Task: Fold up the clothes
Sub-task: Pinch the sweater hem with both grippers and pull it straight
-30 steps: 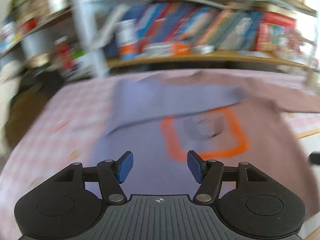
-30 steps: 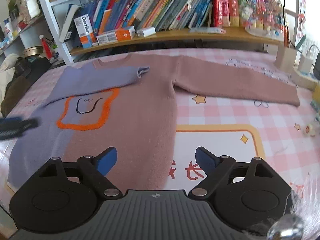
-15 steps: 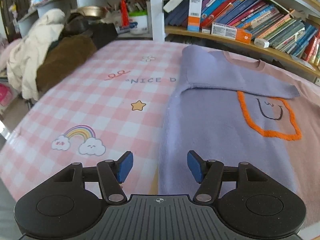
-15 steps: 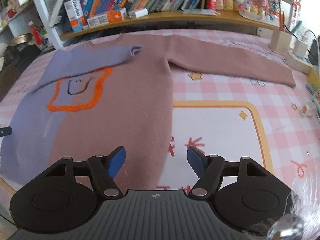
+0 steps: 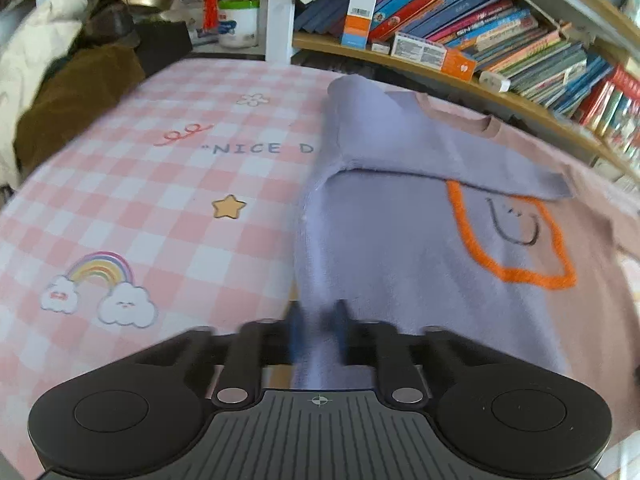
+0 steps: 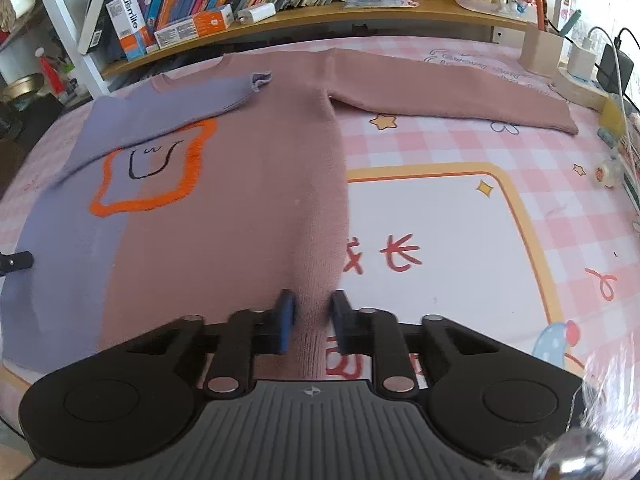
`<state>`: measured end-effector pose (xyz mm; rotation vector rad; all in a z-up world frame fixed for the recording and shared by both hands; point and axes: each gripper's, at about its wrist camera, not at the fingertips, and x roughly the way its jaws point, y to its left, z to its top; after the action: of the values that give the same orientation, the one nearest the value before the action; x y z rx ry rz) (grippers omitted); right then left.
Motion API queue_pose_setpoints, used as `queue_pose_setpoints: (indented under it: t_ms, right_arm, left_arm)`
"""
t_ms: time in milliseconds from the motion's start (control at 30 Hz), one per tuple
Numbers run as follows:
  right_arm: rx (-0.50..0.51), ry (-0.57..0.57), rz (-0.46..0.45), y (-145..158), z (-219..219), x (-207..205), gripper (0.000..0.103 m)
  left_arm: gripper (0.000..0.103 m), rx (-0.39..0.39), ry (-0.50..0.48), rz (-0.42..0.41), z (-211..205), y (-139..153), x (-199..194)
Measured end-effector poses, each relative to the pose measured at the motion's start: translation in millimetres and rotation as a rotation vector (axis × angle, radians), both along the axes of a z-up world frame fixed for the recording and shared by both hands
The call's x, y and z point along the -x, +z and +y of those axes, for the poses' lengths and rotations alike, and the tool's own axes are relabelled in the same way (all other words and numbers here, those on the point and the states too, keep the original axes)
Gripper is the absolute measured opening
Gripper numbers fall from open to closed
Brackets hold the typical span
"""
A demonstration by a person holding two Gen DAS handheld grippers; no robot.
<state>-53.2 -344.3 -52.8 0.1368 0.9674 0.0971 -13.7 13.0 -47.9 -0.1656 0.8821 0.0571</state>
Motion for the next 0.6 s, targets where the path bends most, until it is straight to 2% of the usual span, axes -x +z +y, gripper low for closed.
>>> queue_pose_setpoints:
  t_ms: [167,367,600]
  right_arm:
    - [-0.027,0.048,-0.025,5,16,1,0.012]
    - [-0.047,0.155,-0.026,4,43,0,0.011]
    - [-0.050,0.153,-0.013,1,56,-5,0.012]
  left_arm:
    - [0.004,0.008,0.022,-0.039,14,7,-1]
    - [0.004,-0.043,0.060,-0.044,37,11,-14]
    - [0.004,-0.051,0.046,-0.029,48,5,-21]
